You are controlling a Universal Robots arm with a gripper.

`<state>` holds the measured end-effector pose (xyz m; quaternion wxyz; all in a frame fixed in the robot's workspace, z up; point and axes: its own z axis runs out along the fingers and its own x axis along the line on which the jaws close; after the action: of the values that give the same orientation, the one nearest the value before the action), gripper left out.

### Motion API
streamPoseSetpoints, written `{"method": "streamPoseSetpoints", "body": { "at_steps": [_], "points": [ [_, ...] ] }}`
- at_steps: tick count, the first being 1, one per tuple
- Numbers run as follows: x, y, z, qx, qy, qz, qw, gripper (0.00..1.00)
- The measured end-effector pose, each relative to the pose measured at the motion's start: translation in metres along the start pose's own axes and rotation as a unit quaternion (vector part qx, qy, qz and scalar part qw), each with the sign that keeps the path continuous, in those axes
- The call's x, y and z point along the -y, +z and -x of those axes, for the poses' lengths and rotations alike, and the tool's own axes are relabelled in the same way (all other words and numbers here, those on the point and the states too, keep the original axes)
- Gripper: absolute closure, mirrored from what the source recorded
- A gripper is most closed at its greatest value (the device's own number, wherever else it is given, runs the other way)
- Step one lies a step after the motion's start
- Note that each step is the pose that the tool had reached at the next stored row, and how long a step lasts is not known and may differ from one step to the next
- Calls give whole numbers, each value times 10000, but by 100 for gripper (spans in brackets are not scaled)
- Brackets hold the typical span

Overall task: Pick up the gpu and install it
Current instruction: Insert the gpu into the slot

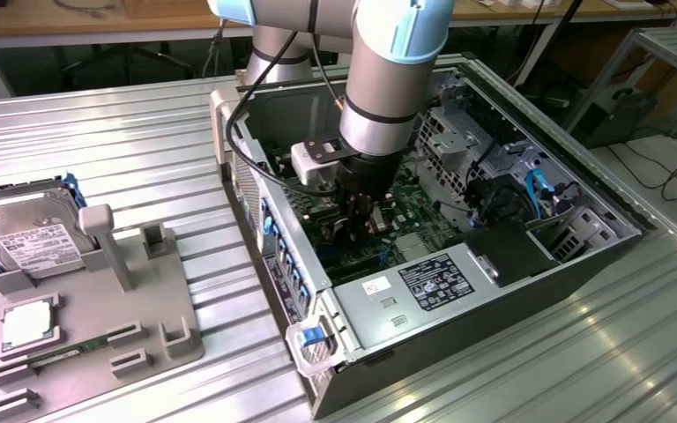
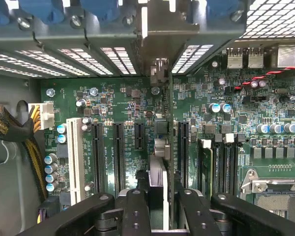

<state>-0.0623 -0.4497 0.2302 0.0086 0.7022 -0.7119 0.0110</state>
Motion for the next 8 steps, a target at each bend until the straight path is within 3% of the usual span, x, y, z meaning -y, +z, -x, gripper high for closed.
{"method": "streamPoseSetpoints", "body": {
  "at_steps": [8],
  "points": [
    [0,0,0,0,0,0,10000,72]
  ]
}}
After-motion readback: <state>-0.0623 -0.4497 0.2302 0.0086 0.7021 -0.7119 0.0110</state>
